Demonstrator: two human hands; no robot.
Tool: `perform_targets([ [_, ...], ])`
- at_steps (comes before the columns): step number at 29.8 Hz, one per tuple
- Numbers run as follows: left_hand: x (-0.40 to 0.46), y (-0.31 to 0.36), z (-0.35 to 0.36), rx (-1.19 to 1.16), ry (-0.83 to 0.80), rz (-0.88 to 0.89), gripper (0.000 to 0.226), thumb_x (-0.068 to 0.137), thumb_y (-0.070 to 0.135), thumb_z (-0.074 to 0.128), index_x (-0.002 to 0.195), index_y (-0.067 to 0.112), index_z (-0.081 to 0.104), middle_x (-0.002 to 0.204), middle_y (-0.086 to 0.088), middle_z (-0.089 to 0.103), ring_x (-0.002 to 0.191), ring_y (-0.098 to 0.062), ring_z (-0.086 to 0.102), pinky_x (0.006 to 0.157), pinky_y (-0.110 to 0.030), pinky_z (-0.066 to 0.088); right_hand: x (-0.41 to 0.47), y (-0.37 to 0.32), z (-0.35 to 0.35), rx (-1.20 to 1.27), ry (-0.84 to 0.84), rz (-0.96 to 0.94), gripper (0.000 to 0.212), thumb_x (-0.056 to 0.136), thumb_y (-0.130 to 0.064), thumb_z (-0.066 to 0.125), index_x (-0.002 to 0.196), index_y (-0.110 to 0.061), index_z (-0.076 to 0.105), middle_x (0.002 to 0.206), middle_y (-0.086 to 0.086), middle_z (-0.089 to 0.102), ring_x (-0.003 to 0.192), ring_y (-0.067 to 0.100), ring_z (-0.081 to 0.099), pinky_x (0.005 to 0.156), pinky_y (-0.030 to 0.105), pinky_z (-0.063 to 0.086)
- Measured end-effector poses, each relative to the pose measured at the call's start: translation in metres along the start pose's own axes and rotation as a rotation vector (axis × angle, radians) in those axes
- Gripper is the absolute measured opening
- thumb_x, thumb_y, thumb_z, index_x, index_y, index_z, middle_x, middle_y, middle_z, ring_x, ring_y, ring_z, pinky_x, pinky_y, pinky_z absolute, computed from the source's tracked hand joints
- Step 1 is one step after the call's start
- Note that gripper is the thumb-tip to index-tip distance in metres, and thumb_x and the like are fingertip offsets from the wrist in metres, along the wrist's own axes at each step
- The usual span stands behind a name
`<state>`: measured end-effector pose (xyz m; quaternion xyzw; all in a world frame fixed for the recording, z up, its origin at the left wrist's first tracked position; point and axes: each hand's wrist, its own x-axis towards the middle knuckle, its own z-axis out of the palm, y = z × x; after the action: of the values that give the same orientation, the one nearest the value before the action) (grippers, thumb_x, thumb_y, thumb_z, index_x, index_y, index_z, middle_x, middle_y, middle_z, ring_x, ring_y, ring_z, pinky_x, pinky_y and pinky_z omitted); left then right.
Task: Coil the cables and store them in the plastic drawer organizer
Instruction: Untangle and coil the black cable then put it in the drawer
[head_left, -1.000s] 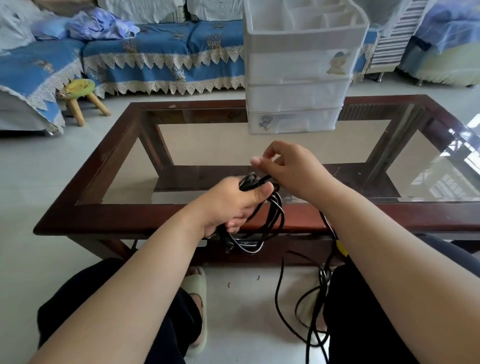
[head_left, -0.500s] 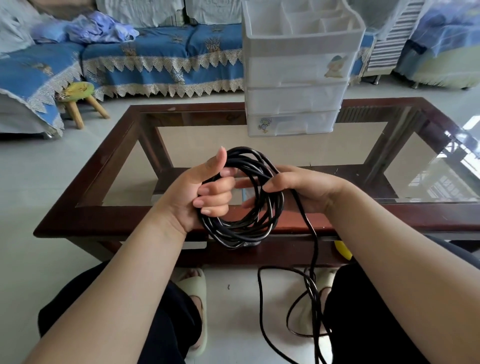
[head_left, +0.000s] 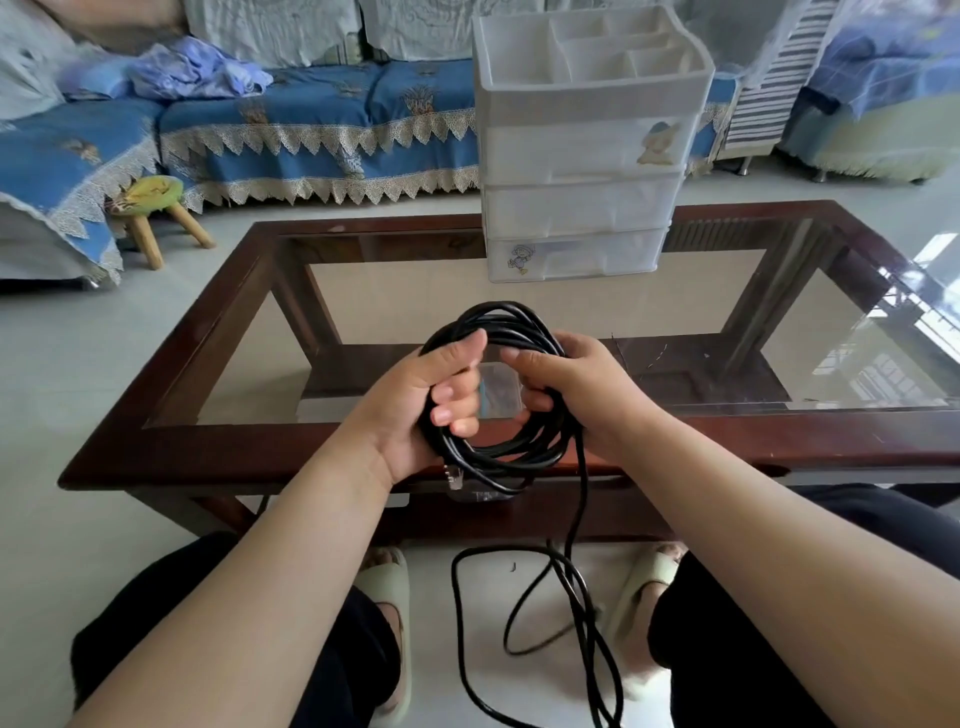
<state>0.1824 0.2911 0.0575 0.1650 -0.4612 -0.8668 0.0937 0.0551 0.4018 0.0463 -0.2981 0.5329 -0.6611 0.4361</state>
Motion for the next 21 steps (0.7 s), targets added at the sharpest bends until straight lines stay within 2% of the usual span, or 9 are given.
perform_targets([
  [3, 0.001, -0.005, 0.005, 0.025, -0.03, -0.005, 0.02, 0.088, 0.023, 0.062, 0.07, 0.016, 0.056, 0.046, 0.009, 0.033, 0.035, -0.003, 0.032, 0.041, -0.018, 0.035, 0.003, 0.003, -0.003, -0.037, 0.063, -0.013, 0.027, 0.09, -0.012, 0.062, 0.067, -0.014, 0.048, 0.051, -0.005, 0.032, 0.043, 0.01, 0.028, 0.043, 0.025, 0.039],
  [5, 0.0, -0.007, 0.01, 0.004, -0.051, -0.002, 0.013, 0.087, 0.021, 0.06, 0.08, 0.012, 0.053, 0.049, 0.007, 0.039, 0.037, -0.004, 0.035, 0.042, -0.018, 0.038, 0.004, 0.005, -0.005, -0.02, 0.082, -0.002, 0.029, 0.09, -0.013, 0.062, 0.067, -0.014, 0.044, 0.048, -0.006, 0.029, 0.041, 0.01, 0.024, 0.045, 0.026, 0.033],
  [9, -0.006, -0.011, 0.022, 0.04, 0.0, 0.075, 0.013, 0.081, 0.021, 0.059, 0.079, 0.009, 0.063, 0.061, 0.0, 0.064, 0.046, -0.011, 0.058, 0.047, -0.022, 0.05, 0.002, 0.004, -0.006, -0.039, 0.109, -0.015, 0.025, 0.088, -0.013, 0.063, 0.066, -0.014, 0.05, 0.048, -0.004, 0.029, 0.04, 0.01, 0.024, 0.042, 0.023, 0.027],
  [10, -0.007, -0.011, 0.024, 0.045, -0.003, 0.076, 0.015, 0.081, 0.022, 0.056, 0.08, 0.008, 0.061, 0.055, 0.002, 0.06, 0.044, -0.01, 0.057, 0.046, -0.021, 0.049, 0.002, 0.005, -0.007, -0.039, 0.109, -0.027, 0.026, 0.088, -0.013, 0.062, 0.065, -0.014, 0.051, 0.047, -0.003, 0.029, 0.039, 0.01, 0.024, 0.04, 0.021, 0.029],
  [12, -0.007, -0.01, 0.025, 0.026, -0.054, 0.073, 0.017, 0.086, 0.025, 0.052, 0.081, 0.009, 0.052, 0.041, 0.007, 0.041, 0.033, -0.006, 0.041, 0.04, -0.019, 0.041, 0.001, 0.005, -0.006, -0.047, 0.101, -0.052, 0.027, 0.09, -0.014, 0.061, 0.065, -0.015, 0.05, 0.046, -0.003, 0.027, 0.038, 0.012, 0.026, 0.04, 0.023, 0.036],
  [14, -0.005, -0.008, 0.023, 0.004, -0.049, 0.063, 0.021, 0.088, 0.03, 0.052, 0.078, 0.011, 0.05, 0.037, 0.009, 0.029, 0.028, -0.003, 0.028, 0.035, -0.018, 0.032, 0.001, 0.007, -0.005, -0.071, 0.105, -0.066, 0.03, 0.09, -0.017, 0.061, 0.063, -0.016, 0.048, 0.044, -0.003, 0.028, 0.036, 0.013, 0.029, 0.042, 0.026, 0.04],
  [18, -0.004, -0.005, 0.021, -0.01, -0.024, 0.057, 0.027, 0.088, 0.036, 0.053, 0.075, 0.013, 0.046, 0.036, 0.011, 0.024, 0.026, -0.002, 0.021, 0.032, -0.016, 0.021, 0.005, 0.006, -0.01, -0.171, 0.056, -0.048, 0.031, 0.089, -0.023, 0.063, 0.065, -0.011, 0.047, 0.044, 0.002, 0.04, 0.04, 0.02, 0.045, 0.054, 0.033, 0.046],
  [20, -0.005, -0.001, 0.017, -0.049, -0.051, 0.046, 0.028, 0.09, 0.037, 0.05, 0.077, 0.013, 0.047, 0.036, 0.011, 0.026, 0.026, -0.001, 0.022, 0.031, -0.016, 0.02, 0.007, 0.005, -0.016, -0.163, -0.098, 0.015, 0.031, 0.086, -0.032, 0.064, 0.08, -0.003, 0.056, 0.06, 0.009, 0.059, 0.057, 0.025, 0.06, 0.068, 0.041, 0.05],
  [21, -0.005, 0.001, 0.014, -0.084, -0.073, 0.039, 0.028, 0.092, 0.037, 0.048, 0.078, 0.013, 0.048, 0.036, 0.011, 0.027, 0.025, 0.0, 0.023, 0.03, -0.016, 0.02, 0.009, 0.004, -0.021, -0.115, -0.201, 0.081, 0.045, 0.082, -0.041, 0.064, 0.097, 0.001, 0.059, 0.078, 0.014, 0.066, 0.074, 0.031, 0.066, 0.079, 0.045, 0.051],
])
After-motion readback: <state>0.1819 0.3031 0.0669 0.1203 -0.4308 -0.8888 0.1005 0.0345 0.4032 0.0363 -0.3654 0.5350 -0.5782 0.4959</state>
